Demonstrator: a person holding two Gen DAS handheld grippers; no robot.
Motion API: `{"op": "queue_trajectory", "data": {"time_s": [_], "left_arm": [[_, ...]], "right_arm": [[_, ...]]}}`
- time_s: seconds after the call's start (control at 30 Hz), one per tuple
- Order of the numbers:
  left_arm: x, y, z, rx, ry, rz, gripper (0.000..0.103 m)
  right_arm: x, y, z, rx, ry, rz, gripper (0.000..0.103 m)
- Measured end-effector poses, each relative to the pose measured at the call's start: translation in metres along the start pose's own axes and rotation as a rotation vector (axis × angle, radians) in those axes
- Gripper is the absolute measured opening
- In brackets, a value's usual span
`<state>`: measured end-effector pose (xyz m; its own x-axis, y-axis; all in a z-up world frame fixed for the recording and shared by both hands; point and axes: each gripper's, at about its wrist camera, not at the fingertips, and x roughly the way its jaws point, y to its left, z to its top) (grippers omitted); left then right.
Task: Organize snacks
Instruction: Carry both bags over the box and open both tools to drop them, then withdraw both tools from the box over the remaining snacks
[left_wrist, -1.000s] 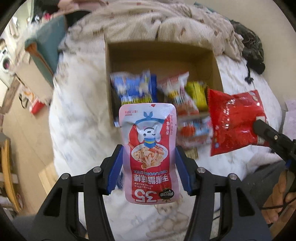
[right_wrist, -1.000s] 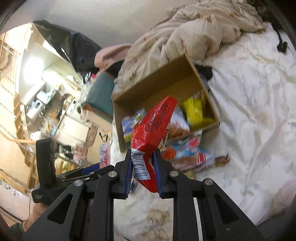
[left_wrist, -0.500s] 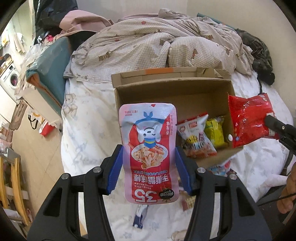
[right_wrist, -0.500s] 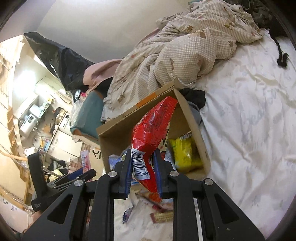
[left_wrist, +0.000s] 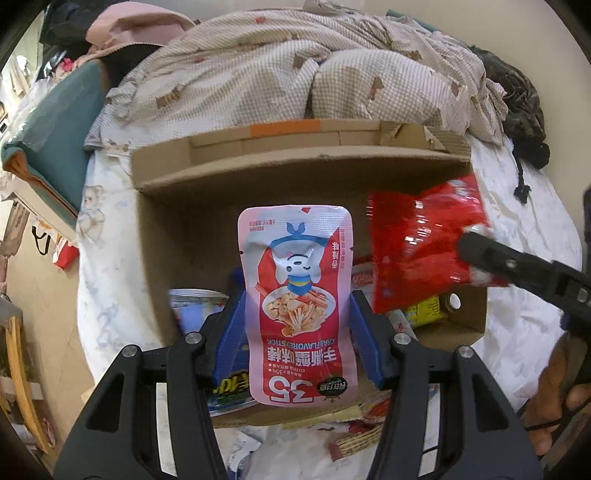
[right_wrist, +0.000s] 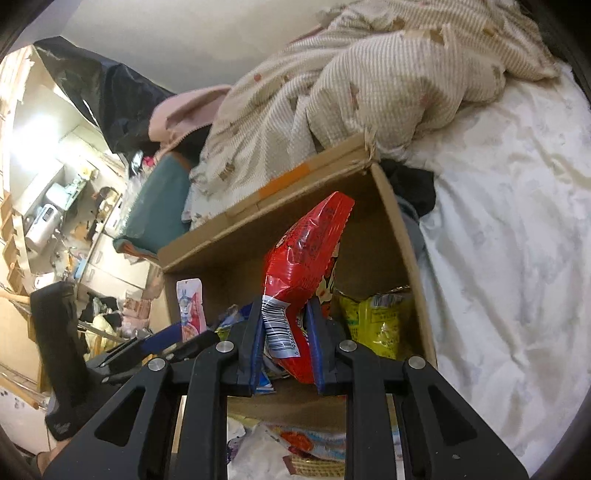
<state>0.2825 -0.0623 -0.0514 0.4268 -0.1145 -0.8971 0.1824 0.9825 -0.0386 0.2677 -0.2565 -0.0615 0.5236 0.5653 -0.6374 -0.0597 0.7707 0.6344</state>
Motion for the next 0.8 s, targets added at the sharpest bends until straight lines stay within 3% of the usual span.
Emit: {"op": "queue_trajectory", "data": {"time_s": [0.27, 0.4, 0.43, 0.47, 0.5, 0.63, 0.8], "left_arm": [[0.014, -0.006, -0.004, 0.01, 0.004, 0.003, 0.056], [0.012, -0.009, -0.007, 0.022, -0.006, -0.017, 0.079], [0.011, -0.01, -0.008, 0.024, -0.012, -0.019, 0.08], [0.01, -0.011, -0.008, 0.025, -0.014, -0.024, 0.081], [0.009, -0.011, -0.009, 0.024, -0.015, -0.03, 0.081], [0.003, -0.01, -0.01, 0.016, -0.025, -0.037, 0.081], [0.001, -0.003, -0.01, -0.02, -0.032, -0.04, 0.081]], "right_arm": [[0.02, -0.006, 0.007, 0.042, 0.043, -0.009, 0.026], [0.01, -0.005, 0.012, 0.02, 0.013, -0.078, 0.035], [0.005, -0.004, 0.012, 0.006, -0.002, -0.105, 0.05], [0.002, -0.004, 0.013, 0.002, -0.015, -0.113, 0.072], [-0.006, -0.004, 0.014, 0.003, -0.051, -0.12, 0.079], [-0.025, -0.003, 0.016, -0.01, -0.124, -0.13, 0.081], [-0.035, -0.007, 0.018, 0.011, -0.153, -0.108, 0.08]]}}
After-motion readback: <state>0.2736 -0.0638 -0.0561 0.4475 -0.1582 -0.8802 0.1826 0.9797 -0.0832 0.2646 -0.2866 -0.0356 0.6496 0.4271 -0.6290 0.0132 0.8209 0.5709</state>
